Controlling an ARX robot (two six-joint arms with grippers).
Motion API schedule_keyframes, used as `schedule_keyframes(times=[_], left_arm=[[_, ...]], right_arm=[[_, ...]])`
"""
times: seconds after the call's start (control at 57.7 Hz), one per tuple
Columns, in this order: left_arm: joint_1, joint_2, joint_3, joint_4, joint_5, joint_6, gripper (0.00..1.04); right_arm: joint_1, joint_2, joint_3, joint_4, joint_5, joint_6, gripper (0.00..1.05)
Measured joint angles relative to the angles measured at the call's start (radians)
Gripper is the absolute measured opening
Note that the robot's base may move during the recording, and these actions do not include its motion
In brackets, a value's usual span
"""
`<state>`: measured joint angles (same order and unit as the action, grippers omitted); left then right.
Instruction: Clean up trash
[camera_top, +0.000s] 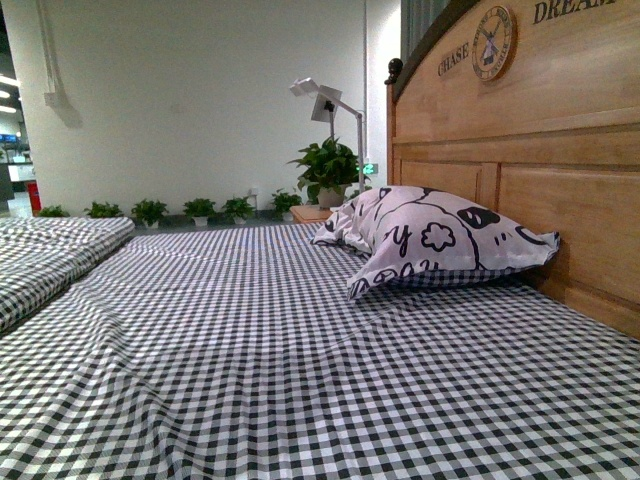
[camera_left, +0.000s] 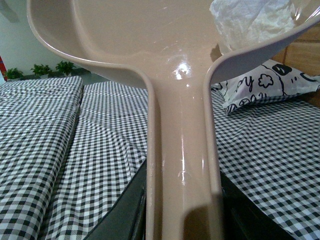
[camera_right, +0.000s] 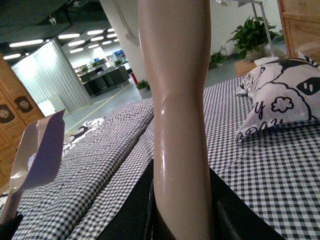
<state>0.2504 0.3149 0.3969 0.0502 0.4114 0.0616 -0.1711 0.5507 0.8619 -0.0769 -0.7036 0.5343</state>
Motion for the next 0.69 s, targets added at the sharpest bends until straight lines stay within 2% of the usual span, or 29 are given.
schedule_keyframes(times=[0.693], left_arm=[[0.000,0.000,0.000,0.000,0.000,0.000,0.27]], right_arm=[[0.000,0.000,0.000,0.000,0.000,0.000,0.20]])
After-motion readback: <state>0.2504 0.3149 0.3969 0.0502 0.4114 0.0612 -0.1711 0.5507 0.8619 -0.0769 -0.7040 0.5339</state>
